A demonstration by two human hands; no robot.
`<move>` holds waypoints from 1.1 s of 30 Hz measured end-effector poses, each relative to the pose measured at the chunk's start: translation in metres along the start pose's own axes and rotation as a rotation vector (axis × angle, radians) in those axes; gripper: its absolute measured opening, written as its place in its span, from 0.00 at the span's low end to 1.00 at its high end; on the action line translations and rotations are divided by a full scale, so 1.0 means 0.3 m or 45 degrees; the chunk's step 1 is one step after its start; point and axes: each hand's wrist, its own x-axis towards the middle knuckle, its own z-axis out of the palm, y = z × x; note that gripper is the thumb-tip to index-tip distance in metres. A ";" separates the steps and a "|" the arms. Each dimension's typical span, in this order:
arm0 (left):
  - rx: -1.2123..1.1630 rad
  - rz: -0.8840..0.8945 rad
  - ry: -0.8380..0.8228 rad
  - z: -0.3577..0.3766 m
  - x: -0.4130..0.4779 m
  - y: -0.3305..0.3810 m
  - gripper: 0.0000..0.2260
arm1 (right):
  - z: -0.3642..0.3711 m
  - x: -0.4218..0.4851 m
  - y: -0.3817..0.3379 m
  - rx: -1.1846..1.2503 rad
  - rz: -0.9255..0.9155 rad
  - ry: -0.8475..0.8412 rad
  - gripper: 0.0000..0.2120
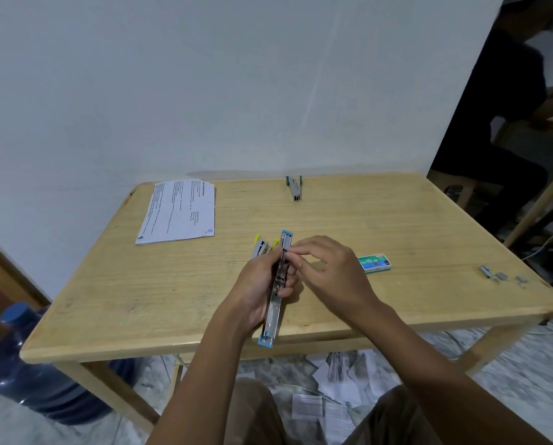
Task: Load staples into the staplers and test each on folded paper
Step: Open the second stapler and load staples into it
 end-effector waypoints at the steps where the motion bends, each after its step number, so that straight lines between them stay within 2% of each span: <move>1: -0.009 0.001 -0.004 0.000 0.000 0.000 0.15 | 0.008 0.005 0.004 -0.017 0.037 0.001 0.06; 8: -0.034 -0.005 0.000 -0.006 0.005 -0.005 0.13 | 0.043 0.016 0.009 -0.110 0.128 -0.031 0.07; 15: -0.007 0.008 -0.012 -0.003 0.000 -0.005 0.13 | 0.025 -0.005 -0.023 -0.325 -0.003 -0.082 0.11; 24: 0.010 0.008 -0.011 -0.006 -0.008 -0.009 0.14 | 0.030 -0.019 -0.023 -0.207 0.071 -0.079 0.12; 33: -0.003 0.059 -0.003 0.000 -0.007 -0.007 0.13 | 0.032 -0.026 -0.050 -0.431 0.034 -0.115 0.13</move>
